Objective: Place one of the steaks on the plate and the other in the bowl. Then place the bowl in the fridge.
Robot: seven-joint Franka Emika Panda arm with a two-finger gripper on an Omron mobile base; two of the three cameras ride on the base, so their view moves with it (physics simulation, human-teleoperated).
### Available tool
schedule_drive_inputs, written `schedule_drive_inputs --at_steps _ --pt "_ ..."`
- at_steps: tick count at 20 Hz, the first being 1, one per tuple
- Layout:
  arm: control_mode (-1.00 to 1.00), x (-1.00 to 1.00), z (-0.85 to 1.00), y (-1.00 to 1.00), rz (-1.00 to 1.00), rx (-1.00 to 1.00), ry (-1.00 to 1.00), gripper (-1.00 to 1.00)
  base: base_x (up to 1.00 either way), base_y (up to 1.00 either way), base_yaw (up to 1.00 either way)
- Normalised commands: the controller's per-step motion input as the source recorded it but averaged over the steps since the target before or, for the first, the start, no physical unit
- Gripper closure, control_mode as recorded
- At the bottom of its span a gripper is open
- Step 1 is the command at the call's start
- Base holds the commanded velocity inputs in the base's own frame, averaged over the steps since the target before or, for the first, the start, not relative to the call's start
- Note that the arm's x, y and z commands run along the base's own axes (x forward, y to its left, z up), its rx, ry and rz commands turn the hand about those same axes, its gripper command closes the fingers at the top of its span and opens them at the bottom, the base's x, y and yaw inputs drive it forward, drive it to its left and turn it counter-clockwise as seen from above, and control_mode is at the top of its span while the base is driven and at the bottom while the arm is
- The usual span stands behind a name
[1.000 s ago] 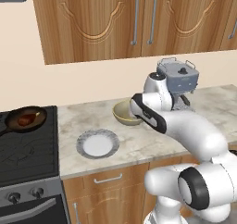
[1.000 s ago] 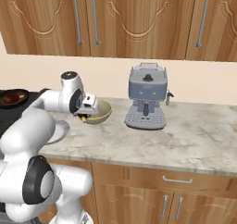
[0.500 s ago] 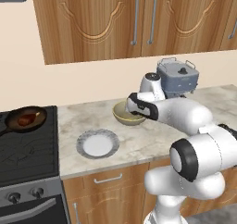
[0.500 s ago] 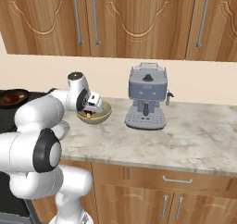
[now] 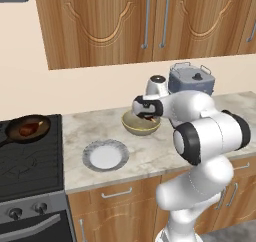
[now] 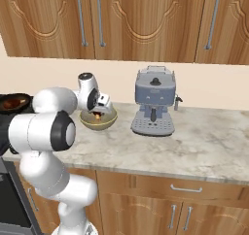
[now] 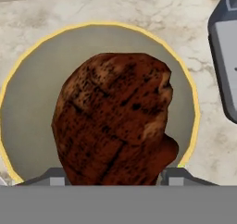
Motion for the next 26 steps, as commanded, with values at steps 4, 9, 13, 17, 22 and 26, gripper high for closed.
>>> schedule_drive_inputs --at_steps 4,9,13,17,22,26 --pt "-1.0 0.25 -0.4 0.0 0.0 -0.05 0.04 1.0 0.0 0.0 0.0" --pt "-1.0 0.1 -0.19 0.0 0.0 -0.02 0.01 1.0 0.0 0.0 0.0" --pt "-1.0 0.13 -0.12 0.0 0.0 0.0 0.0 1.0 0.0 0.0 0.0" --pt "-1.0 0.19 0.0 0.0 0.0 0.0 0.0 1.0 0.0 0.0 0.0" --pt "-1.0 0.12 0.0 0.0 0.0 0.0 0.0 -1.0 0.0 0.0 0.0" --pt "-1.0 0.01 0.0 0.0 0.0 0.0 0.0 -1.0 0.0 0.0 0.0"
